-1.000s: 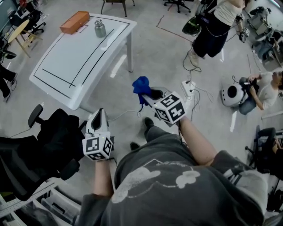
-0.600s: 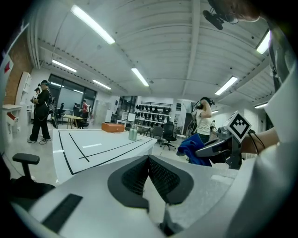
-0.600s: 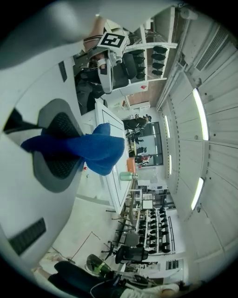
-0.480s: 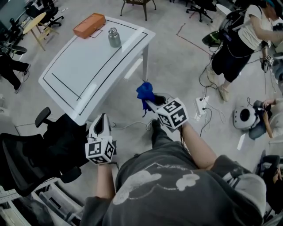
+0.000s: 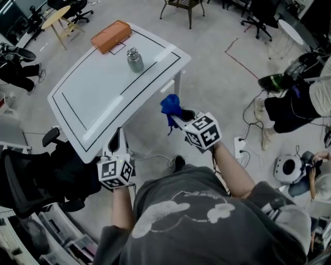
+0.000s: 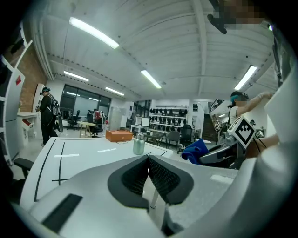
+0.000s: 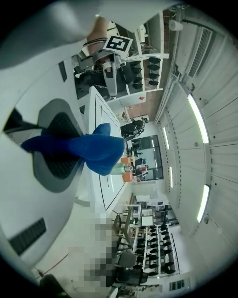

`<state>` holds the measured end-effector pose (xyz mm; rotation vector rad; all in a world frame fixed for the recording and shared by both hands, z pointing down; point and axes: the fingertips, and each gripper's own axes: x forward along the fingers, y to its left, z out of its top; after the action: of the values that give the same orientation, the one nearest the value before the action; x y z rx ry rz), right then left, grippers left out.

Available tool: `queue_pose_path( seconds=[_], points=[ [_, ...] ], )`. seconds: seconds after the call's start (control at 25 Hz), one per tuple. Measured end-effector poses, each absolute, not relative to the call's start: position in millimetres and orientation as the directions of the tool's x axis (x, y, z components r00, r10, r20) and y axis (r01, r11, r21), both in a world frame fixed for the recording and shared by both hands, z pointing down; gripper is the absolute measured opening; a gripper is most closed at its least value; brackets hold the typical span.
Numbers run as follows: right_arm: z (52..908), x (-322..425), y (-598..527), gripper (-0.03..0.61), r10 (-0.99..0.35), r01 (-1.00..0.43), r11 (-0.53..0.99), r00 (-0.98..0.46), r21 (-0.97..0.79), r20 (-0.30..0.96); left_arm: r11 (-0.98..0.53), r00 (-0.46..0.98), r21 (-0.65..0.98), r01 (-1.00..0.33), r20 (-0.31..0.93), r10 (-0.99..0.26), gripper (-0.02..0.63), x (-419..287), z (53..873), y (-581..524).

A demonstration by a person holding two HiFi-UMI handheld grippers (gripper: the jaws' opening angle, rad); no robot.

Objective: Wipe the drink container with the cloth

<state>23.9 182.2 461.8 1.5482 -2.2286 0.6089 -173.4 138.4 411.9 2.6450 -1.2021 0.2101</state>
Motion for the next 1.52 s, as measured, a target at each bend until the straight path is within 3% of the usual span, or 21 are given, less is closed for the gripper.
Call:
queue_pose_path(
  seconds=[0.44, 1.0, 1.52],
  points=[
    [483, 33, 130, 0.066, -0.737, -0.909, 0.368, -0.413, -0.195, 0.535, -0.561, 0.580, 0.151, -0.814, 0.271, -0.768, 0.003, -170, 425, 113],
    [487, 71, 4, 0.066, -0.760, -0.955, 0.254, -0.295, -0.154, 0.579, -0.642, 0.668, 0.184, -0.744, 0.230, -0.708, 0.003, -138, 433, -32],
    [490, 92, -104, 0.067, -0.767, -0.985, 0.132, -0.171, -0.109, 0.619, -0.777, 0.809, 0.227, -0.587, 0.214, -0.548, 0.016, -99, 451, -149]
  ],
)
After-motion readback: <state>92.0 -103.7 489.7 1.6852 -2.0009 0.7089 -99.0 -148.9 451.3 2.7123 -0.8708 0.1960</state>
